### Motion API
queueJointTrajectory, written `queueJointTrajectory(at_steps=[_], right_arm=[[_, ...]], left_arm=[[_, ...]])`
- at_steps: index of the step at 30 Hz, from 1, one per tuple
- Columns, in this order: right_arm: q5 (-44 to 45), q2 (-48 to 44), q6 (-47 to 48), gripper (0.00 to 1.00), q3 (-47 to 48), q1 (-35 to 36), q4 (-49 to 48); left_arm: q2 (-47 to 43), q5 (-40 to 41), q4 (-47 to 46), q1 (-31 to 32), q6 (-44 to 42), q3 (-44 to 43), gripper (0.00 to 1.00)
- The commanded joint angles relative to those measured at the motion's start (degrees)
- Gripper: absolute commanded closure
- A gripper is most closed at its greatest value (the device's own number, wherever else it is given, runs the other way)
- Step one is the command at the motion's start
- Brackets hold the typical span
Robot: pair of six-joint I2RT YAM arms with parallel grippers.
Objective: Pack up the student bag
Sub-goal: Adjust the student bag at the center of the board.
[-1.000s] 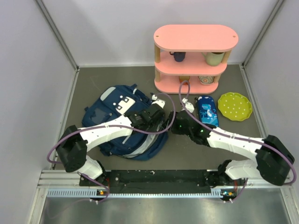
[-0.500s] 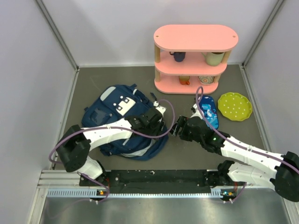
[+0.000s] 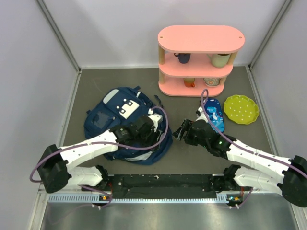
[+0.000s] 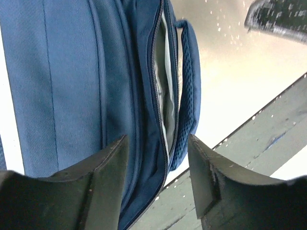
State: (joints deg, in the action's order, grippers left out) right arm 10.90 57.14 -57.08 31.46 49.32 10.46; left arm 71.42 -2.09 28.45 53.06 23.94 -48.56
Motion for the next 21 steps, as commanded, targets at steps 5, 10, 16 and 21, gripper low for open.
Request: queueJointTrajectory(at_steps=[5,10,16,21], right_arm=[[-0.2,-0.5,0.0,0.30,-0.8,-0.4,-0.6],[-0.6,0.1,0.0,0.30,-0.9,-0.4,-1.1],[-0.5,0.2,-0.2,0.30,-1.1,-0.4,-1.4],[-0.8,0.2,-0.5,0.30,-1.6,-0.4,-1.8]], left_arm=[[-2.7,-3.2,0.2,-0.1,0.8,5.3,0.98],[-1.5,6.0,-0.8,-0.2,1.5,2.7,1.00],[-4.9,18.9,-5.3,-0.2,4.0,1.6,1.00],[-4.7,19.1,-9.2,-0.2,2.0,2.8,1.00]])
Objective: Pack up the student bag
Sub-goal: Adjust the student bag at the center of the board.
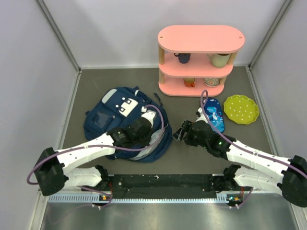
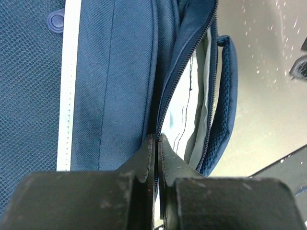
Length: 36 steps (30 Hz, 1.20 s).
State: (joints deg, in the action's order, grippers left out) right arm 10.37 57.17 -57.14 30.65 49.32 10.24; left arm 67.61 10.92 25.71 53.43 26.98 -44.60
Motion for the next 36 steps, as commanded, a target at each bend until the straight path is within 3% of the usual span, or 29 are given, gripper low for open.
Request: queueJointTrajectory(at_steps=[1,6,16,19,20,23,30,33,36], right_arm=[[-0.3,0.2,-0.4,0.30,-0.9,-0.5,-1.9],[-0.5,0.8,-0.5,0.30,-1.2,-0.4,-2.5],[-0.8,0.1,-0.6,0.30,-1.3,-0.4,-2.5],[-0.3,-1.4,-0.9,0.30,-2.0,-0.5,-2.0],[0.1,-1.8,-1.0,0.29,-2.1,-0.4,-1.9],[-0.5,-2.1,-1.9,0.28,-2.3,-0.4,-2.4],[-3.8,5.2,-3.9,0.20,2.7,1.9,-6.7],[-3.2,12.1,-5.9,0.16,10.5,3.8,-3.4],[-1.7,19.1,-9.7,0.11,15.6,5.9,0.0]], left_arm=[[-0.5,5.0,-7.0,-0.5,-0.9,-0.9,1.00],[1.0,3.9,-14.4,1.0,0.4,6.1,1.00],[6.6,-1.7,-17.2,4.1,2.8,6.1,0.98],[3.1,-3.7,-15.4,4.5,2.6,6.1,0.70],[1.9,-4.5,-13.2,4.4,2.4,5.7,0.51],[-4.1,-3.3,-9.0,4.4,1.8,3.2,0.29],[-15.6,10.8,5.5,4.0,5.0,-0.9,0.07],[-15.8,16.4,12.7,2.7,8.9,-2.2,0.04],[-15.5,17.0,16.1,-0.4,12.7,-1.6,0.04]])
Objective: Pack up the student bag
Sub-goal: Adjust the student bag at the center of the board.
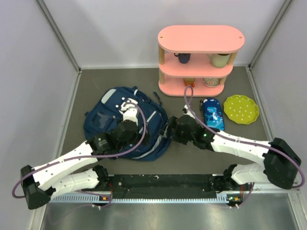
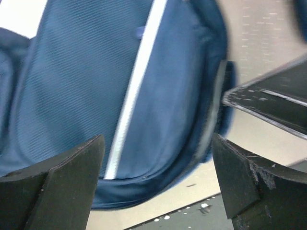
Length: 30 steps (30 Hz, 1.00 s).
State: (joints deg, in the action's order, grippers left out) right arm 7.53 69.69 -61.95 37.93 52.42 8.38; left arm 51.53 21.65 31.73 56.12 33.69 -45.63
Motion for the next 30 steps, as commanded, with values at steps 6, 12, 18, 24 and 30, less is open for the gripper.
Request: queueJointTrajectory(at_steps=[6,12,18,24,30], right_arm=[[4.2,17.7,-8.8,0.10,15.7,4.5,7.8],[7.1,18.4,-6.7,0.34,15.5,4.5,9.6],[8.7,18.7,-0.6,0.92,15.2,3.2,8.9],[8.7,19.4,12.4,1.00,19.2,-6.8,8.4],[2.9,24.3,26.5,0.95,26.9,-12.8,7.9]], left_arm=[[-4.4,3.0,12.3,-11.4,6.0,2.4,0.02],[-9.8,3.3,15.1,-15.4,3.0,2.0,0.02],[-10.7,3.0,17.4,-15.9,3.9,1.3,0.02],[-11.6,2.5,17.9,-15.9,6.5,1.9,0.02],[-12.3,-1.7,14.4,-16.0,9.7,5.7,0.02]])
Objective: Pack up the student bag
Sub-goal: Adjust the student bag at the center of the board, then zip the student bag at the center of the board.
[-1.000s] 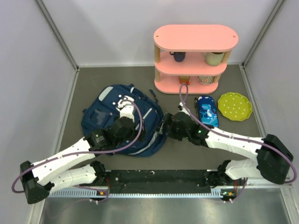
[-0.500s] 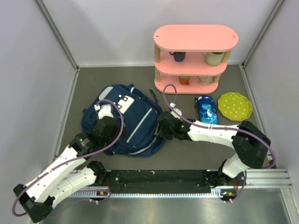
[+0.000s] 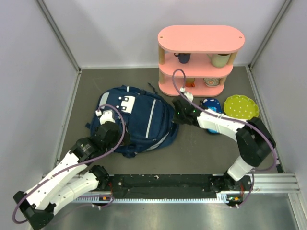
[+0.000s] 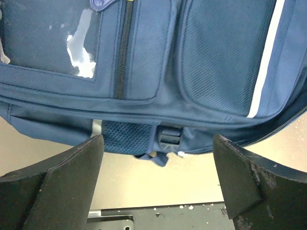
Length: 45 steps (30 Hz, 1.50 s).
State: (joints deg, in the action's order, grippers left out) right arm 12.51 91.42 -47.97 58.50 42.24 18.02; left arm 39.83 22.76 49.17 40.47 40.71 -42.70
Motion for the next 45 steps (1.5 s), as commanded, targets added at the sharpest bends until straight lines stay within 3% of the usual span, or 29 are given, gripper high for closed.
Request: queueJointTrajectory(at_steps=[1,3,4,7,9,11,16,20,23,31,35,39,45], right_arm=[[-3.9,3.0,13.0,0.82,7.2,-2.7,-1.2],[-5.7,2.7,12.6,0.66,6.6,-2.6,-0.2],[-4.9,-0.2,12.1,0.48,5.6,-2.4,0.1],[-1.1,-11.5,8.8,0.28,-3.3,-2.2,-2.2],[-1.7,-17.8,7.6,0.24,-11.2,-1.0,-5.7],[-1.5,-24.6,7.4,0.23,-15.0,2.8,-9.3],[2.2,-27.0,1.7,0.23,-18.1,13.1,-9.3],[6.1,-24.7,-2.6,0.23,-19.4,21.6,-15.6],[8.7,-21.6,-5.2,0.29,-21.2,26.3,-20.8],[18.8,-7.3,-5.2,0.45,-18.3,37.3,-31.3],[22.3,-0.5,-5.2,0.52,-15.0,39.0,-35.5],[23.9,3.9,-4.3,0.57,-14.4,40.6,-43.5],[18.3,10.1,-5.6,0.55,-10.2,40.2,-46.0]], left_arm=[[-0.5,-4.1,-3.8,-0.2,3.3,3.5,0.02],[-0.3,-6.1,-6.6,-0.2,3.7,5.5,0.03],[0.3,-6.8,-6.8,-0.2,5.4,5.9,0.04],[0.3,-7.7,-6.9,-0.2,10.1,8.2,0.07],[-1.1,-7.7,-7.1,0.1,12.9,11.3,0.09],[-4.8,-7.8,-7.4,0.4,16.8,13.5,0.10],[-11.5,-7.6,-6.6,0.7,24.6,18.2,0.11],[-10.8,-5.5,-9.9,0.7,28.2,22.2,0.11],[-8.6,-0.9,-15.1,0.8,29.4,24.9,0.13],[-5.7,6.5,-20.2,0.6,30.1,28.3,0.28],[-7.2,5.6,-22.9,0.7,30.0,31.0,0.36],[-9.2,4.0,-24.0,0.7,29.4,33.1,0.57],[-14.9,2.6,-22.3,0.7,28.8,34.4,0.61]])
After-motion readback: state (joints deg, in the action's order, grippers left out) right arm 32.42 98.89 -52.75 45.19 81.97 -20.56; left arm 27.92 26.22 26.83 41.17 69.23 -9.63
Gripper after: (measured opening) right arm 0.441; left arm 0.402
